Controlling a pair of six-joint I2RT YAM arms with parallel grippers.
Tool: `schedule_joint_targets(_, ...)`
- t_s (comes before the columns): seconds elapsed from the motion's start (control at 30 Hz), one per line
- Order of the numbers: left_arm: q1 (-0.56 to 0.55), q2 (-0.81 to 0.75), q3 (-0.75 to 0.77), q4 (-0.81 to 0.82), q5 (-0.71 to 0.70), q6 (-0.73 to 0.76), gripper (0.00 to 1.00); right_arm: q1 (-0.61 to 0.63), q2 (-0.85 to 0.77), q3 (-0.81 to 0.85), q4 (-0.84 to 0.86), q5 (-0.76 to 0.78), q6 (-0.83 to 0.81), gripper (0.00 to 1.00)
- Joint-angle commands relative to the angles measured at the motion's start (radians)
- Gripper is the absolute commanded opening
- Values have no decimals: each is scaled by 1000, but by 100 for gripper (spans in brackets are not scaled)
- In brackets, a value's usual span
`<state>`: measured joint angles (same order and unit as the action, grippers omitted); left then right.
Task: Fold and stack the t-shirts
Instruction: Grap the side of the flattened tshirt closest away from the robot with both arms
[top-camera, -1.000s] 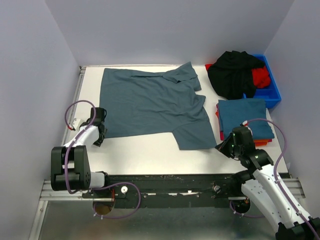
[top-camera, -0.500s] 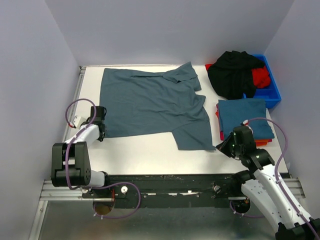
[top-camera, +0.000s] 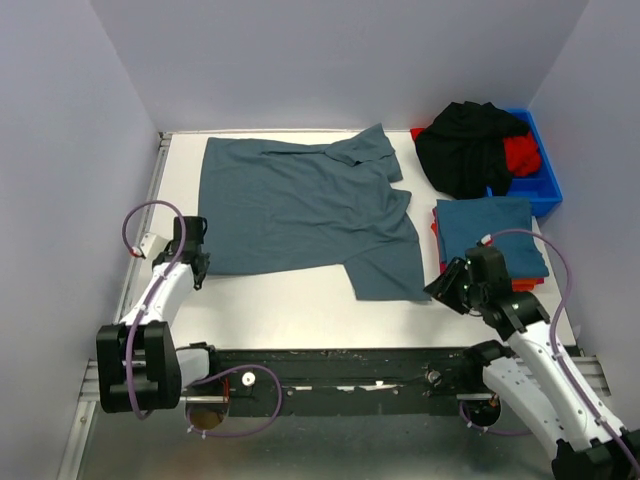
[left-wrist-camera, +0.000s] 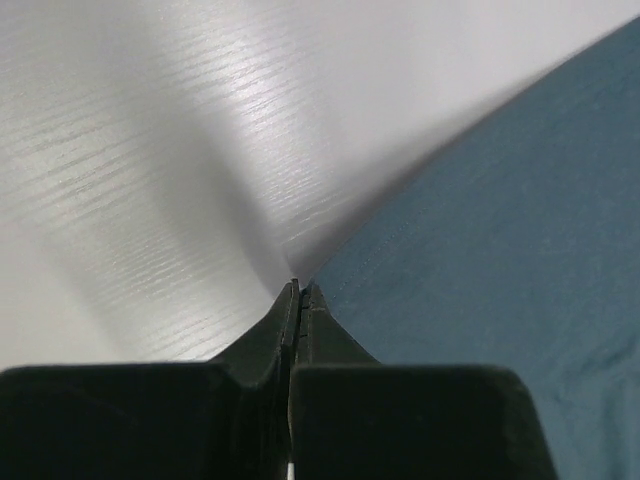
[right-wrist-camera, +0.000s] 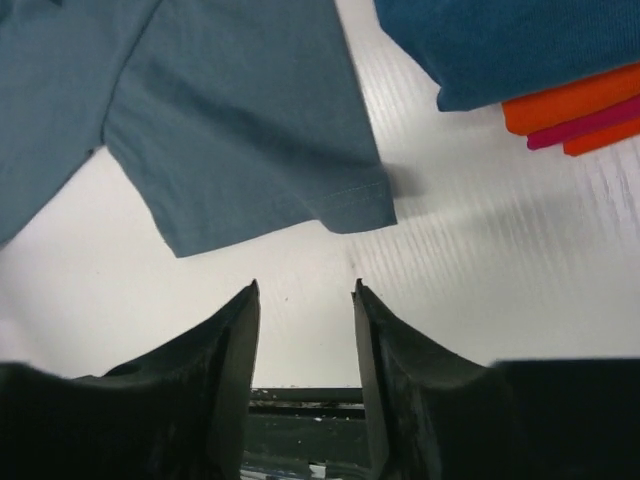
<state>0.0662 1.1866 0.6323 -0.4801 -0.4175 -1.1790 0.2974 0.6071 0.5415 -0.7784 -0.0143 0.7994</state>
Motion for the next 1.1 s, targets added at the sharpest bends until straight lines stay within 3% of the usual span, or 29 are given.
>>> schedule_joint_targets(0.0,9,54,-30,9,32,10,0,-1,107,-18,27,56,40,58)
schedule_joint_targets(0.1,7,93,-14,3,29,15,0,-3,138,-54,70,88,70,60)
schedule_joint_targets(0.17,7,100,-14,9,26,19,0,-1,138,-92,123,94,113,68)
schedule_joint_targets(0.3,9,108,-11,20,28,27,0,-1,141,-150,172,106,193,68)
schedule_joint_targets(0.77,18,125,-25,52,57,45,0,-1,149,-268,396,177,371,56)
schedule_joint_targets(0.87,20,130,-26,61,62,45,0,-3,172,-275,430,175,391,50)
schedule_joint_targets(0.93,21,134,-26,63,63,48,0,-1,187,-273,445,183,393,40)
schedule_joint_targets(1.07,27,143,-16,58,66,59,0,-3,184,-261,450,189,360,2)
